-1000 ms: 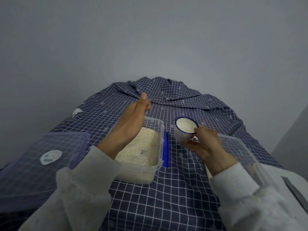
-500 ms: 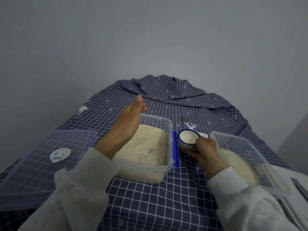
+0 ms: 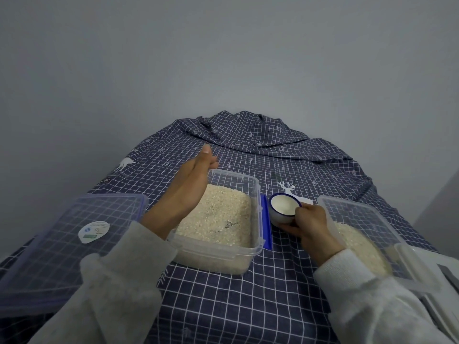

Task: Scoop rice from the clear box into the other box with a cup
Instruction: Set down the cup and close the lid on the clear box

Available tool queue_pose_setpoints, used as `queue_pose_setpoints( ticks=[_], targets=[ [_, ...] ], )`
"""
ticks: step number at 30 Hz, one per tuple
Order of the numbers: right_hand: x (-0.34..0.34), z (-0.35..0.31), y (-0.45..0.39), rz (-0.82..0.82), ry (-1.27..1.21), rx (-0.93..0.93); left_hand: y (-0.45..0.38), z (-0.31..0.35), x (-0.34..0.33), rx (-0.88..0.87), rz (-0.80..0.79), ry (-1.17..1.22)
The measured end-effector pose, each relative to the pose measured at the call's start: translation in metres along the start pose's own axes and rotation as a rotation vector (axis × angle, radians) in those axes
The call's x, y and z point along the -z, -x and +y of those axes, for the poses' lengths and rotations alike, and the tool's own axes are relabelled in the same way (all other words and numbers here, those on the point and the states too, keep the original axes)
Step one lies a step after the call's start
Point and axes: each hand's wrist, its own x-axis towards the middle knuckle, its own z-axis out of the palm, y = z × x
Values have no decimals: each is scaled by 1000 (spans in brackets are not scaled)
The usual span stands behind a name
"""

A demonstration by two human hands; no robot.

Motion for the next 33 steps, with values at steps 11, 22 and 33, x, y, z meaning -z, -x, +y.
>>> queue_pose_setpoints(
  ticks=[11, 22, 33],
  targets=[
    [5, -11, 8, -17, 125, 52, 1, 0, -2, -2, -2, -21],
    [14, -26, 30, -19, 395, 359, 11, 14, -20, -33, -36, 12],
    [45, -39, 52, -23, 355, 512, 17, 33, -57, -80, -100, 34]
  ],
)
